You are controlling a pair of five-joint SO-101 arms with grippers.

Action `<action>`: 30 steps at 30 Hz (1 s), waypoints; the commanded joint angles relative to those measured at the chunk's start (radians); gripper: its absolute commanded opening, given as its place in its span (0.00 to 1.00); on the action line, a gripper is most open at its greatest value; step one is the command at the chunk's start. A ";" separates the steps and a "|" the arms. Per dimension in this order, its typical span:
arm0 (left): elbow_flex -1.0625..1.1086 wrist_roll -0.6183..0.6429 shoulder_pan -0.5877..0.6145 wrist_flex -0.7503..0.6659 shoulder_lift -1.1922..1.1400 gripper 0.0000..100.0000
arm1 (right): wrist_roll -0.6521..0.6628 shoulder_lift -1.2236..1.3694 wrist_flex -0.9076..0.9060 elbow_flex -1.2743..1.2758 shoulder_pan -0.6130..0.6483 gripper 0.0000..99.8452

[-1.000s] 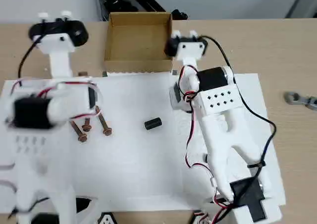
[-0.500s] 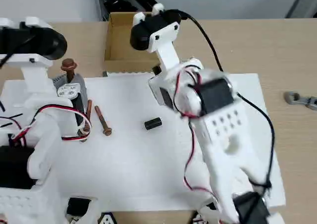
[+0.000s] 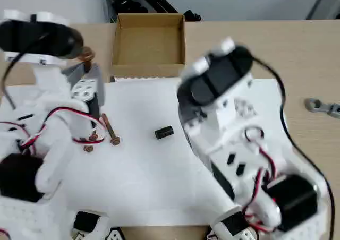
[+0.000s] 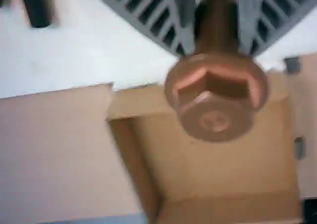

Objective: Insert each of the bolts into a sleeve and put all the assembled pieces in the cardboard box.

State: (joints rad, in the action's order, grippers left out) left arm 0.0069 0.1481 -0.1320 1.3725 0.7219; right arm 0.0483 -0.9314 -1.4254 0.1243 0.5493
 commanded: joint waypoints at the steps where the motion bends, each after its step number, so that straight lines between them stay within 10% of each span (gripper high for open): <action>1: 0.074 0.009 -0.052 -0.181 0.018 0.00 | -0.012 -0.205 0.182 0.255 0.007 0.01; 11: 0.228 0.135 -0.107 -0.572 0.015 0.00 | -0.078 -0.486 0.849 0.873 -0.087 0.01; 30: 0.229 0.066 -0.382 -0.647 0.014 0.00 | -0.106 -0.435 1.064 1.013 0.002 0.01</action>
State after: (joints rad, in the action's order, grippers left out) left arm 0.2417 0.2386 -0.5033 0.7587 0.7219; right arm -0.0499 -1.3656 -0.3867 1.1308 0.5309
